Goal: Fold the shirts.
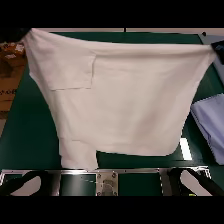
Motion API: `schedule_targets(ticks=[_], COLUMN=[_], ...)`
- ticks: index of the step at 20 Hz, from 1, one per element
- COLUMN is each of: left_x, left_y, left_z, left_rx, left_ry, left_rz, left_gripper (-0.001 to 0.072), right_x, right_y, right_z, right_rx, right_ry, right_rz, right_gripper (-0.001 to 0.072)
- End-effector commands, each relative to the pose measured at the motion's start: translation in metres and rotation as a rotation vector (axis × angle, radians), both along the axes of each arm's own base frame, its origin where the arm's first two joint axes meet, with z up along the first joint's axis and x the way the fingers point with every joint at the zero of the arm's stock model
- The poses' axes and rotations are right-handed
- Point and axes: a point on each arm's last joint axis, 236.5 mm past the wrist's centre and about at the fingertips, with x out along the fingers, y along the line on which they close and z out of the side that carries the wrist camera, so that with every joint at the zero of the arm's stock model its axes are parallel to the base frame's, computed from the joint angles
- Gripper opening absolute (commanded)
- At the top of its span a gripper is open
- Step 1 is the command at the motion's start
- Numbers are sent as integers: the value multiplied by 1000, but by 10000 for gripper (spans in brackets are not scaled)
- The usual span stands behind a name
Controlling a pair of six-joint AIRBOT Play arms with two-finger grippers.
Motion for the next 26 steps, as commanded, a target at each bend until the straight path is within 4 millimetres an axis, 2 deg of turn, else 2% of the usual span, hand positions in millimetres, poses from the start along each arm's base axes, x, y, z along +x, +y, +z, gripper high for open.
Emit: schedule_targets(ticks=[1,2,4,6,8,10,13,15,17,19,22,24,26], left_x=[50,61,80,96,110,120,112,94,69,46,18,9,2], left_y=[-3,-6,-7,-1,9,17,19,16,15,13,8,8,7], left_z=[-134,-166,-215,-240,-247,-240,-246,-257,-271,-284,-305,-316,-322], left_rx=[-64,-69,-77,-113,-116,-112,-91,-72,-45,3,17,17,13], left_ry=[234,282,337,351,318,271,303,376,474,557,661,693,719], left_rz=[-1,-2,29,82,135,173,144,81,11,-47,-94,-96,-103], left_gripper=[26,25,25,25,25,25,25,25,25,25,25,25,25], right_x=[48,60,77,93,110,125,131,117,96,71,33,13,-1], right_y=[1,0,-2,-7,-12,-13,-12,-16,-13,-7,6,16,24], right_z=[-139,-170,-217,-248,-255,-247,-227,-222,-224,-239,-273,-292,-301], right_rx=[65,77,104,122,123,125,114,70,24,16,53,78,100], right_ry=[225,275,355,399,396,374,353,382,429,483,589,653,698], right_rz=[-16,-23,-24,-25,-25,-13,24,58,92,104,126,148,174], right_gripper=[15,15,15,15,15,15,14,15,15,14,15,15,15])
